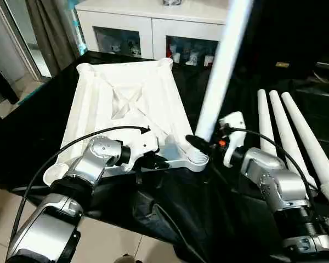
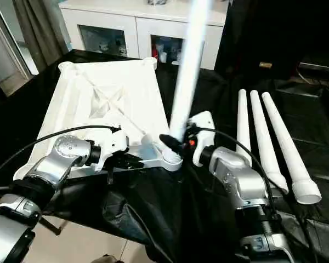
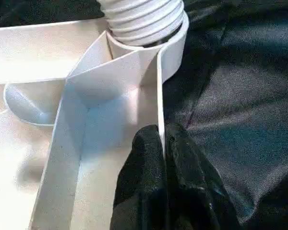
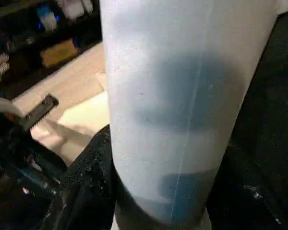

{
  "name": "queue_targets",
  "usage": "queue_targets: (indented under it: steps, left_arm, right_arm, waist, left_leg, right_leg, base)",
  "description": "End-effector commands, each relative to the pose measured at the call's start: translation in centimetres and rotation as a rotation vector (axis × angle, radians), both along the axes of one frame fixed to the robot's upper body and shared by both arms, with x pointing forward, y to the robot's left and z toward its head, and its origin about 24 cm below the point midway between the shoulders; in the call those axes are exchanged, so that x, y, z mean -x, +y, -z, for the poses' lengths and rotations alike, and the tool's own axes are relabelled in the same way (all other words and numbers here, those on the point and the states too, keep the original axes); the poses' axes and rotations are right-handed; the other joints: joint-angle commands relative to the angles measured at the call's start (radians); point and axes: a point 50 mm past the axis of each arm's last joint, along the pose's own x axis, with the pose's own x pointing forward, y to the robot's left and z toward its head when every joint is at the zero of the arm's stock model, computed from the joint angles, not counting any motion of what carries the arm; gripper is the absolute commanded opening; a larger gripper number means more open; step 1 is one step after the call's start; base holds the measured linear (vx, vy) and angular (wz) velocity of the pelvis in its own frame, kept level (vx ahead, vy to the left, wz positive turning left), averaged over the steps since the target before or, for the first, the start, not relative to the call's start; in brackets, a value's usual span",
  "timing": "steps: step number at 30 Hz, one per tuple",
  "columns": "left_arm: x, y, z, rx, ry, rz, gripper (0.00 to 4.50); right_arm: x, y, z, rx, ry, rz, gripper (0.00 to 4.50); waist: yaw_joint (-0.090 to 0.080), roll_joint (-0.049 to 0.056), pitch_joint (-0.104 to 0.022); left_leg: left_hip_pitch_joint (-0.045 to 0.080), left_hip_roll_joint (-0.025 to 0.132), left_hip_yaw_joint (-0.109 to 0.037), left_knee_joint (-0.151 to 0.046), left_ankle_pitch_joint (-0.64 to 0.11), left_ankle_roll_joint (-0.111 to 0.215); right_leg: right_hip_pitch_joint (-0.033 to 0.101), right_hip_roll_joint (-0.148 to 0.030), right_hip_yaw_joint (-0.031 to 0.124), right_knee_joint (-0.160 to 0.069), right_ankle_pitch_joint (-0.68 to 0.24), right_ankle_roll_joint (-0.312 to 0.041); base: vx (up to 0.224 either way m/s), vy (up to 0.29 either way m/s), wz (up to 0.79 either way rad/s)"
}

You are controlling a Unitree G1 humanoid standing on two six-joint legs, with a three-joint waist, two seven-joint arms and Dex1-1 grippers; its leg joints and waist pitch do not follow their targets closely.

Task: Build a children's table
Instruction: Insert table leg to table base

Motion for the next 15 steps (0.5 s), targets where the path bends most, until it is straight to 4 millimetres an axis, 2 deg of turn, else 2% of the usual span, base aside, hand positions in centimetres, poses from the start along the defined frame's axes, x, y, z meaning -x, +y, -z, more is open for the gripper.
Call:
queue_targets:
  steps: [1, 2, 5, 6, 8, 11, 13, 15]
  left_arm:
    - [0.3, 0.0, 0.9, -0.020, 0.029, -0.010, 0.00]
    - [0.2, 0.0, 0.9, -0.020, 0.026, -0.014, 0.00]
    - [0.0, -0.1, 0.8, -0.019, 0.022, -0.020, 0.00]
    - [-0.1, -0.1, 0.7, -0.019, 0.016, -0.024, 0.00]
    - [-0.3, -0.2, 0.6, -0.020, 0.007, -0.031, 0.00]
    - [-0.4, -0.2, 0.5, -0.019, 0.002, -0.036, 0.00]
    - [-0.5, -0.2, 0.5, -0.020, -0.001, -0.037, 0.00]
    - [-0.5, -0.2, 0.4, -0.020, -0.002, -0.038, 0.00]
  right_arm:
    - [0.6, -0.4, 1.5, -0.023, 0.066, 0.028, 1.92]
    - [0.9, -0.5, 1.9, -0.040, 0.078, 0.039, 1.92]
    - [1.4, -0.7, 2.8, -0.062, 0.095, 0.057, 1.92]
    - [1.7, -0.8, 3.2, -0.074, 0.100, 0.068, 1.92]
    - [2.3, -0.8, 4.1, -0.099, 0.104, 0.096, 1.92]
    - [2.8, -0.8, 4.6, -0.111, 0.100, 0.106, 1.92]
    - [3.0, -0.8, 4.9, -0.113, 0.093, 0.115, 1.91]
    - [3.2, -0.8, 5.0, -0.110, 0.088, 0.119, 1.91]
  waist:
    - [-0.003, -0.011, -0.058]
    - [-0.003, -0.006, -0.057]
    - [-0.001, -0.006, -0.058]
    - [-0.001, -0.001, -0.057]
    - [0.000, 0.001, -0.056]
    - [-0.001, -0.003, -0.055]
    - [-0.002, 0.007, -0.048]
    - [-0.003, 0.004, -0.049]
  left_leg:
    - [0.014, 0.069, -0.026, -0.088, -0.181, 0.025]
    - [0.012, 0.070, -0.027, -0.090, -0.181, 0.026]
    - [0.015, 0.071, -0.027, -0.092, -0.197, 0.025]
    - [0.013, 0.071, -0.029, -0.094, -0.203, 0.022]
    - [0.016, 0.070, -0.028, -0.094, -0.219, 0.018]
    - [0.019, 0.071, -0.027, -0.100, -0.213, 0.023]
    - [0.025, 0.073, -0.030, -0.106, -0.257, 0.015]
    - [0.026, 0.073, -0.032, -0.110, -0.275, 0.008]
  right_leg:
    - [0.041, -0.108, 0.067, -0.100, -0.307, -0.188]
    - [0.042, -0.106, 0.066, -0.100, -0.301, -0.190]
    - [0.041, -0.109, 0.066, -0.103, -0.303, -0.192]
    - [0.043, -0.109, 0.065, -0.103, -0.319, -0.190]
    - [0.039, -0.111, 0.066, -0.109, -0.343, -0.183]
    - [0.044, -0.110, 0.064, -0.112, -0.335, -0.186]
    - [0.042, -0.112, 0.063, -0.122, -0.391, -0.179]
    - [0.045, -0.113, 0.065, -0.124, -0.418, -0.171]
  base:
    - [0.000, 0.000, 0.00]
    - [0.000, 0.000, 0.00]
    - [0.000, 0.000, 0.00]
    - [0.000, 0.000, 0.00]
    - [0.000, 0.000, 0.00]
    - [0.000, 0.000, 0.00]
    - [0.000, 0.000, 0.00]
    - [0.000, 0.000, 0.00]
